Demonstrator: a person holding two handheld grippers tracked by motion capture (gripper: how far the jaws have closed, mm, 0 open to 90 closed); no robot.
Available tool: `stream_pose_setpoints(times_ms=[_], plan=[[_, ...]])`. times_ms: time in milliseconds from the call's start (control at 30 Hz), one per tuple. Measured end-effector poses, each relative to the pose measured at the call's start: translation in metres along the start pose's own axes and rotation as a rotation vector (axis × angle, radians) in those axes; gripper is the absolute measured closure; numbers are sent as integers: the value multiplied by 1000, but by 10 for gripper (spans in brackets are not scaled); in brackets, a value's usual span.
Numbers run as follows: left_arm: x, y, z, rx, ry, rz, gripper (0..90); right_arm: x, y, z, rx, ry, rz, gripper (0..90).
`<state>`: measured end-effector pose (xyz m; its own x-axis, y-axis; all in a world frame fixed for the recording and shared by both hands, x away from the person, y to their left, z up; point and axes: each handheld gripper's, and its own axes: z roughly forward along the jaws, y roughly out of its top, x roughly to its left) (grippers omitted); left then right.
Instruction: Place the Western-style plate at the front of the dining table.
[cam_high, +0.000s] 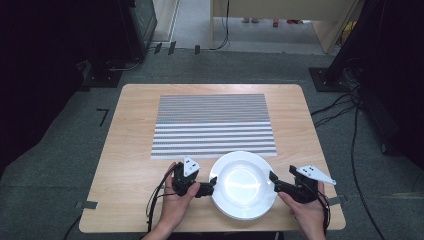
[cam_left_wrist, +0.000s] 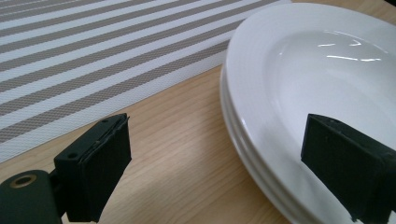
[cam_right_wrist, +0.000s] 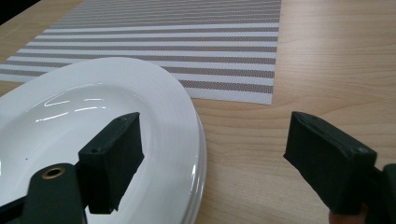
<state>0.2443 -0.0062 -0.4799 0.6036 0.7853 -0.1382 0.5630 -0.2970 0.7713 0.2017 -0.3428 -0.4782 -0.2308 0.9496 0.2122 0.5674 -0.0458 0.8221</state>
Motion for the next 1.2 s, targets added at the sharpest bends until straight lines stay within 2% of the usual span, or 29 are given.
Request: stream_pose_setpoints(times_ms=[167,300,433,500,533,567,667,767,867,933,1033,1067,1100,1200], plan=[[-6,1,3,-4,-25,-3,85,5,-2,2,-3,5,-4,263],[-13,0,6,4,-36,-1,86,6,-3,0,-21,11,-6,403],[-19,-2,9,16,-43,9,92,6,-3,-2,-43,44,14,534],[-21,-2,9,16,-47,6,97,6,-3,-2,-45,50,9,551],[-23,-3,10,17,-46,8,136,6,-4,-3,-47,56,4,590],[-24,-4,11,21,-45,7,139,6,-5,-2,-45,60,5,602],[-25,-5,12,32,-57,0,160,7,-6,-2,-28,69,3,611],[-26,-6,12,27,-60,-11,253,4,-9,0,-19,65,24,629],[-26,-7,12,25,-61,-4,339,0,-10,1,-12,98,70,683],[-25,-8,12,24,-56,-12,376,-1,-10,1,-8,109,74,703],[-23,-8,12,23,-59,-20,418,-3,-10,2,-6,127,82,719],[-22,-9,11,23,-60,-22,427,-5,-10,2,1,140,117,744],[-22,-9,11,23,-60,-22,431,-5,-10,2,1,140,117,744],[-21,-10,10,21,-65,-28,440,-9,-11,2,19,169,171,743]])
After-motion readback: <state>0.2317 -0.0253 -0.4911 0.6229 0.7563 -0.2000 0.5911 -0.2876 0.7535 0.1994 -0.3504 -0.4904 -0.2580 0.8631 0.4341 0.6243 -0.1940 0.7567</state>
